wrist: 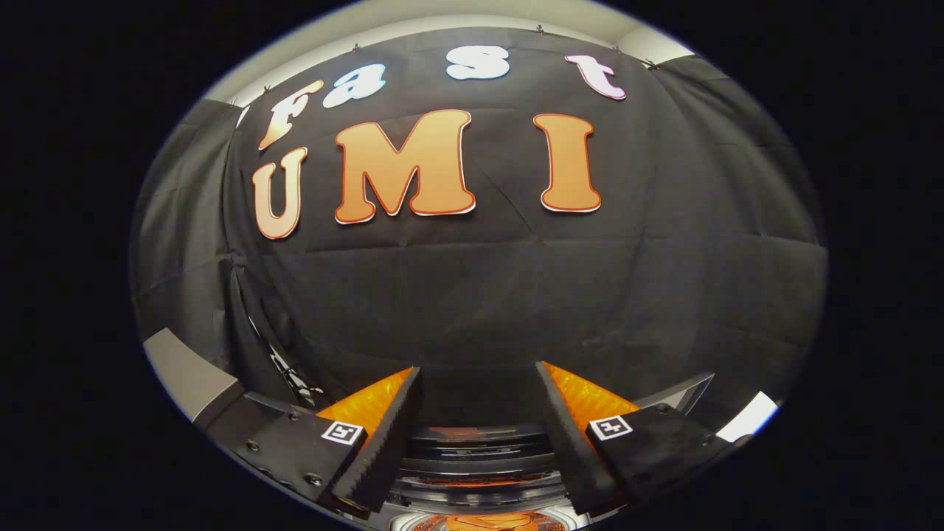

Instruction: Put the clothes into the washing machine and then close the washing machine lid.

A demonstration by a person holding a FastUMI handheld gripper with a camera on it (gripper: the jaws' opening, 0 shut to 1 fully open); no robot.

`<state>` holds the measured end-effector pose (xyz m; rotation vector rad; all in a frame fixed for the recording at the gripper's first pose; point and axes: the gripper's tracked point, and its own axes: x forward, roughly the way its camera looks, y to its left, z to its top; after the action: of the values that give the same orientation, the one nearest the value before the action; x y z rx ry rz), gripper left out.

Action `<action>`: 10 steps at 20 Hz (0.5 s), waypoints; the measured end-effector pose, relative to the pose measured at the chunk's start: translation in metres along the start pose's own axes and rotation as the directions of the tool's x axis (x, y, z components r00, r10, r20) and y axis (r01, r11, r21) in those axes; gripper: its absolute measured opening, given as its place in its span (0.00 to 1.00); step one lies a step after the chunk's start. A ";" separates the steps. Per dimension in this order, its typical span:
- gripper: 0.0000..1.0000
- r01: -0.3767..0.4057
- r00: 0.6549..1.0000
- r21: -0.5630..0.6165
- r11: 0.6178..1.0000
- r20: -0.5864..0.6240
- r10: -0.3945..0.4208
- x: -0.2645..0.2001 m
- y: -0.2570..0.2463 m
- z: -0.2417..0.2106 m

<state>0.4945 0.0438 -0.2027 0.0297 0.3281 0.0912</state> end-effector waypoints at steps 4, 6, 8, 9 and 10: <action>0.96 0.018 0.999 0.008 1.000 0.048 -0.019 -0.023 -0.001 -0.002; 0.96 0.049 0.997 0.004 0.999 0.058 -0.050 -0.039 -0.004 -0.005; 0.97 0.066 0.996 -0.002 0.998 0.060 -0.066 -0.057 -0.004 -0.008; 0.98 0.068 0.996 -0.003 0.998 0.060 -0.067 -0.066 -0.003 -0.012; 0.98 0.069 0.996 0.001 0.998 0.062 -0.069 -0.075 -0.004 -0.014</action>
<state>0.4198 0.0325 -0.1926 0.0196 0.2672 0.0221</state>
